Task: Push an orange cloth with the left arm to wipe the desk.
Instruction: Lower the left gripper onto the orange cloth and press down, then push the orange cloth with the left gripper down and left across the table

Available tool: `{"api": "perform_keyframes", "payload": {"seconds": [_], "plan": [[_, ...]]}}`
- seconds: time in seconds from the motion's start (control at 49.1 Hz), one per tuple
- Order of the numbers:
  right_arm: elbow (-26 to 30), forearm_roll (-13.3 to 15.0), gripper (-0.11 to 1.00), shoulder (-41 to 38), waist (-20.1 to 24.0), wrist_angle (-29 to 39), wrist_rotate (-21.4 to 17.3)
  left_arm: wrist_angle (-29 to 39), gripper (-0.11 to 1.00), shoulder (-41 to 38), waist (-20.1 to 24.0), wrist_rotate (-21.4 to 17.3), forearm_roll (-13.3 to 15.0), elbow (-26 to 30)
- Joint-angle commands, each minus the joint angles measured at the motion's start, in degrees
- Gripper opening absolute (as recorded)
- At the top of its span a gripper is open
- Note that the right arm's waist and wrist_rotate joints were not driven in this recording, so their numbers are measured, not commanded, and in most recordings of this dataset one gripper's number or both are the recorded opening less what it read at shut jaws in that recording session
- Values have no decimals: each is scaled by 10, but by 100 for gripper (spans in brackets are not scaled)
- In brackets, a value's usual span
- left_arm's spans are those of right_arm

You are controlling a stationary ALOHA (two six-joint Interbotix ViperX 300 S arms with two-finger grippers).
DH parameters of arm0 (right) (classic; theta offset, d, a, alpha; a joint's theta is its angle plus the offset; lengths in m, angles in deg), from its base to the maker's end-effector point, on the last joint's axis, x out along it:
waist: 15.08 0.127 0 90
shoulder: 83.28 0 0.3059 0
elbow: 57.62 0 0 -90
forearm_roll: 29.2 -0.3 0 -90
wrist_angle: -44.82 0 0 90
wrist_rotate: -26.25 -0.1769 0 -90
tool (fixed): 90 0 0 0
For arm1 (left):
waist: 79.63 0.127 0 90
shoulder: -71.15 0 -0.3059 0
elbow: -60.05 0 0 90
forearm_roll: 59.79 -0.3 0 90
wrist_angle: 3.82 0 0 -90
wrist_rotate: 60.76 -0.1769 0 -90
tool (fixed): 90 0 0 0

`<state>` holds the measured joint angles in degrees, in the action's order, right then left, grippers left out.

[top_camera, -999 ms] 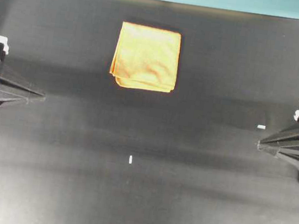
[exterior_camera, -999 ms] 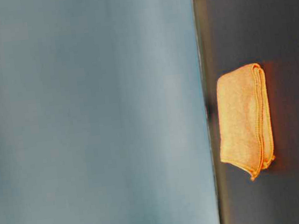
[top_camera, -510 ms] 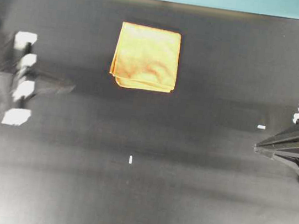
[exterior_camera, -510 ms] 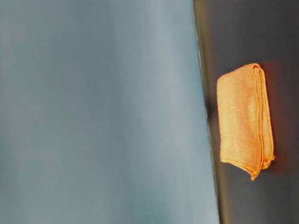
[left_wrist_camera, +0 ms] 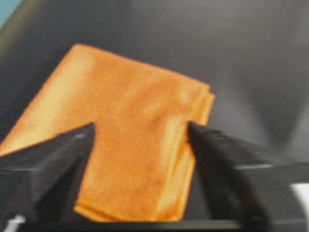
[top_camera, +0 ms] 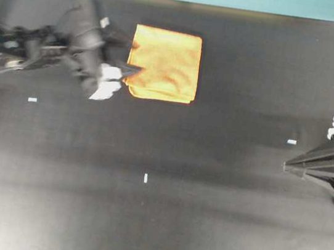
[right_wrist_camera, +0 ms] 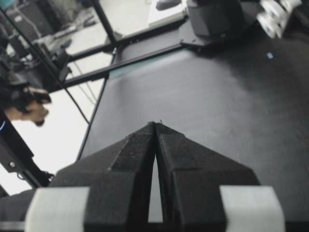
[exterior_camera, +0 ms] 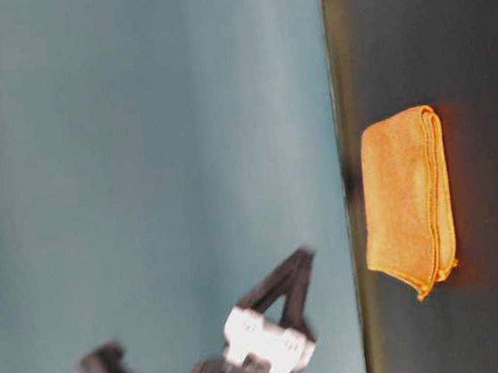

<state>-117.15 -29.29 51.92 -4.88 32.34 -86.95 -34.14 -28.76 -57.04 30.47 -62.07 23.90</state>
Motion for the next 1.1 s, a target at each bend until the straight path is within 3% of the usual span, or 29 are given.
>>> {"api": "perform_keyframes", "payload": {"seconds": [0.0,0.367,0.775,1.08], "plan": [[2,-1,-1,-1,0,-3,0,-5,85,-53,8,0,-3,47],[-11,-1,-1,8,0,-3,0,-2,84,-199,38,36,-3,143],[-16,-1,-1,19,-1,-3,1,48,85,-217,37,40,-3,134],[-16,0,-1,27,-1,2,0,62,85,-199,-10,36,-3,98]]}}
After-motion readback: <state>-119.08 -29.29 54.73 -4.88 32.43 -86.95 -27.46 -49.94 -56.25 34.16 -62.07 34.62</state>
